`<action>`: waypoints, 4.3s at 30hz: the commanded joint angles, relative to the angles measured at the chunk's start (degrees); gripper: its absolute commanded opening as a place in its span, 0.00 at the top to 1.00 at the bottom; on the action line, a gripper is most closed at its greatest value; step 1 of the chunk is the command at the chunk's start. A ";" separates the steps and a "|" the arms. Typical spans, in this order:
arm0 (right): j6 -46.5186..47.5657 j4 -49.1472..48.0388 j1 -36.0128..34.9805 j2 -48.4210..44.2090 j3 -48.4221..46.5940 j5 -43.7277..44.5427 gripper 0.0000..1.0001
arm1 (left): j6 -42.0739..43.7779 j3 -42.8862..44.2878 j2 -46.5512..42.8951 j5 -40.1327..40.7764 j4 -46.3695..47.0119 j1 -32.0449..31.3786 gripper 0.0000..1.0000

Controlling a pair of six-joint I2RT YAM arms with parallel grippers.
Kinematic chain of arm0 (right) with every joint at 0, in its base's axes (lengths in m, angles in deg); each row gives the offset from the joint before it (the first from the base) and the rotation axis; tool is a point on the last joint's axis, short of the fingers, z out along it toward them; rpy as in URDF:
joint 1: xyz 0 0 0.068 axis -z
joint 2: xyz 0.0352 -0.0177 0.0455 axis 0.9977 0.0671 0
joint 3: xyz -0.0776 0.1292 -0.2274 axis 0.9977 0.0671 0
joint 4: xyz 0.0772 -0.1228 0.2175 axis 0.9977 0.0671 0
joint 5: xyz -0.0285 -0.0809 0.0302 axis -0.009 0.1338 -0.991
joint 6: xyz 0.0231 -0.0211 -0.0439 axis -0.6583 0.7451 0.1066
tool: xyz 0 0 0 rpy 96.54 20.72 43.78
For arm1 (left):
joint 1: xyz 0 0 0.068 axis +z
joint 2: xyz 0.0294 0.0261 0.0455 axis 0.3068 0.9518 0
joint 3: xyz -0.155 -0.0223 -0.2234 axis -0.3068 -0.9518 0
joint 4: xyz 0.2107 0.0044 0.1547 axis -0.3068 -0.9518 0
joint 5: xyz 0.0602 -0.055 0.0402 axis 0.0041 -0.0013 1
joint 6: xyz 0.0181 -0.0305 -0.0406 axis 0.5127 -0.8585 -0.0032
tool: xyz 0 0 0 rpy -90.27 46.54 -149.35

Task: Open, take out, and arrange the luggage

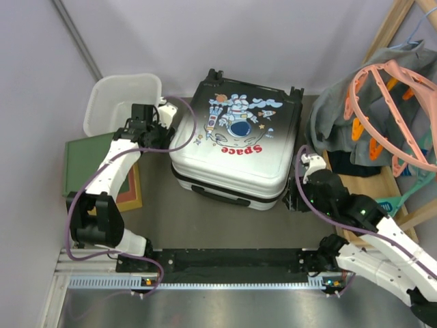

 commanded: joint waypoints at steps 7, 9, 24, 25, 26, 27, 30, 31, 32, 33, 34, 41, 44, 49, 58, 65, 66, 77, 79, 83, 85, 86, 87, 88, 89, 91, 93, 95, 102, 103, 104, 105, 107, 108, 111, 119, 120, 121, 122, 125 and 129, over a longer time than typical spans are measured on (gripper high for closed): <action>-5.71 -18.39 20.94 -0.18 15.07 -21.67 0.56 | 0.27 -2.27 -1.94 -6.28 -2.39 -1.37 0.30; -4.14 -19.72 22.37 -1.85 18.24 -20.29 0.57 | 0.79 -2.97 -2.20 -8.12 -3.10 -1.37 0.30; 6.59 -32.38 22.37 -7.22 23.96 -18.97 0.57 | -0.96 -3.33 -2.90 -9.72 -4.16 -1.37 0.29; 5.46 -32.12 22.37 -6.96 23.87 -16.87 0.55 | -0.96 -3.15 -2.73 -9.37 -4.33 -1.46 0.29; 5.36 -33.16 22.37 -6.96 23.79 -14.07 0.55 | -0.87 -2.89 -2.47 -9.10 -4.51 -1.37 0.30; 5.80 -34.65 22.37 -6.87 23.87 -14.13 0.54 | -0.96 -2.45 -2.46 -8.84 -4.94 -1.37 0.29; 8.17 -40.18 22.37 -4.68 23.79 -18.33 0.55 | -0.87 -1.49 -2.37 -7.43 -5.30 -1.37 0.29; 9.04 -40.72 22.37 -3.45 23.44 -18.95 0.54 | -0.96 -1.22 -2.37 -7.08 -5.39 -1.37 0.29; 9.75 -40.99 22.37 -0.83 22.21 -20.00 0.54 | -1.05 -0.87 -2.29 -6.47 -5.39 -1.37 0.29; 10.45 -41.17 22.37 0.68 21.51 -20.36 0.52 | -1.05 -0.08 -2.11 -6.29 -5.30 -1.28 0.29; 11.59 -41.43 22.37 2.08 20.80 -20.28 0.52 | -1.05 0.36 -1.59 -6.20 -5.39 -1.28 0.29; 14.06 -51.17 22.46 13.25 15.19 -23.51 0.53 | -1.05 4.66 3.95 -3.57 -3.64 0.38 0.29; 15.38 -53.81 22.37 17.56 12.90 -27.21 0.53 | -1.14 8.87 6.93 -3.30 -3.02 2.23 0.29; 17.66 -55.05 22.37 20.89 10.78 -28.71 0.53 | 0.44 12.40 11.24 -3.21 -2.14 3.55 0.29; 23.11 -44.96 22.28 16.25 11.92 -29.52 0.43 | -0.61 13.46 12.66 -3.12 -1.61 3.73 0.29; 24.52 -48.20 22.28 7.81 16.13 -27.40 0.43 | -0.87 12.14 11.16 -4.62 -1.61 3.73 0.29; 24.78 -48.46 22.28 7.55 16.57 -27.40 0.44 | -0.61 11.88 10.99 -4.70 -1.70 3.73 0.29; 23.47 -54.26 22.28 11.68 18.86 -32.76 0.55 | -0.08 11.09 9.58 -5.32 -1.43 3.73 0.29; 21.98 -55.22 22.28 11.85 19.91 -32.24 0.57 | -0.08 11.09 9.32 -5.58 -1.61 3.73 0.29; 19.34 -58.48 22.28 14.13 20.97 -33.46 0.63 | -0.34 11.53 9.40 -5.76 -1.61 3.73 0.29; 18.72 -58.57 22.28 14.66 21.15 -31.62 0.63 | -0.52 11.79 9.40 -5.85 -1.96 3.73 0.29; 18.37 -58.66 22.37 14.58 21.41 -30.66 0.63 | -0.52 11.79 9.40 -5.94 -2.05 3.73 0.29; 17.33 -58.92 22.28 14.23 22.11 -29.43 0.63 | -0.43 11.79 9.32 -5.85 -2.14 3.73 0.29; 16.88 -59.88 22.28 13.96 22.64 -29.16 0.62 | -0.35 11.79 9.23 -5.85 -2.22 3.73 0.29; 16.18 -60.67 22.28 13.00 23.16 -28.89 0.61 | -0.34 11.70 9.23 -5.76 -2.31 3.73 0.29; 16.00 -63.21 22.28 12.38 24.57 -28.10 0.60 | -0.26 11.70 9.23 -5.76 -2.31 3.73 0.29; 16.43 -63.23 22.28 12.64 24.40 -27.05 0.60 | -0.17 11.88 9.40 -5.85 -2.31 3.73 0.29; 16.96 -62.61 22.28 13.08 24.14 -26.61 0.60 | -0.17 12.40 9.40 -5.85 -2.75 3.73 0.29; 14.07 -59.98 22.46 6.85 26.59 -28.19 0.56 | 0.18 12.76 8.52 -6.02 -2.84 3.73 0.29; 13.45 -59.45 22.37 6.06 26.51 -28.19 0.56 | 0.18 12.76 8.61 -6.02 -2.84 3.73 0.29; 12.40 -58.67 22.46 5.96 26.33 -28.02 0.56 | 0.18 12.76 8.52 -6.11 -2.75 3.73 0.29; 12.13 -57.44 22.46 6.14 25.99 -27.32 0.56 | 0.18 12.84 8.70 -6.03 -2.84 3.73 0.29; 12.22 -57.16 22.54 7.71 25.98 -27.40 0.54 | 0.18 12.76 8.79 -6.20 -2.84 3.73 0.29; 12.48 -58.38 22.63 8.16 26.42 -28.01 0.54 | 0.18 12.84 8.70 -6.29 -2.93 3.73 0.29; 14.14 -59.97 22.72 9.39 27.21 -27.93 0.53 | 0.36 12.67 8.44 -6.20 -3.02 3.73 0.29; 17.49 -64.01 24.65 11.06 27.65 -35.02 0.58 | 0.89 12.84 8.00 -5.85 -3.28 3.73 0.29; 17.06 -65.41 24.57 10.71 28.26 -36.35 0.59 | 0.89 13.02 8.00 -6.02 -3.28 3.73 0.29; 16.27 -67.16 24.65 10.45 29.22 -37.41 0.59 | 0.89 13.02 8.00 -5.94 -3.28 3.73 0.29; 14.17 -71.45 24.65 10.10 30.97 -38.98 0.59 | 0.71 13.20 8.00 -6.02 -3.28 3.82 0.29; 13.27 -75.87 24.57 9.57 32.75 -39.18 0.58 | 0.19 13.55 8.00 -6.29 -3.37 3.73 0.29; 15.03 -79.64 25.00 12.11 32.92 -40.84 0.59 | 0.27 13.02 7.64 -6.90 -3.19 3.73 0.29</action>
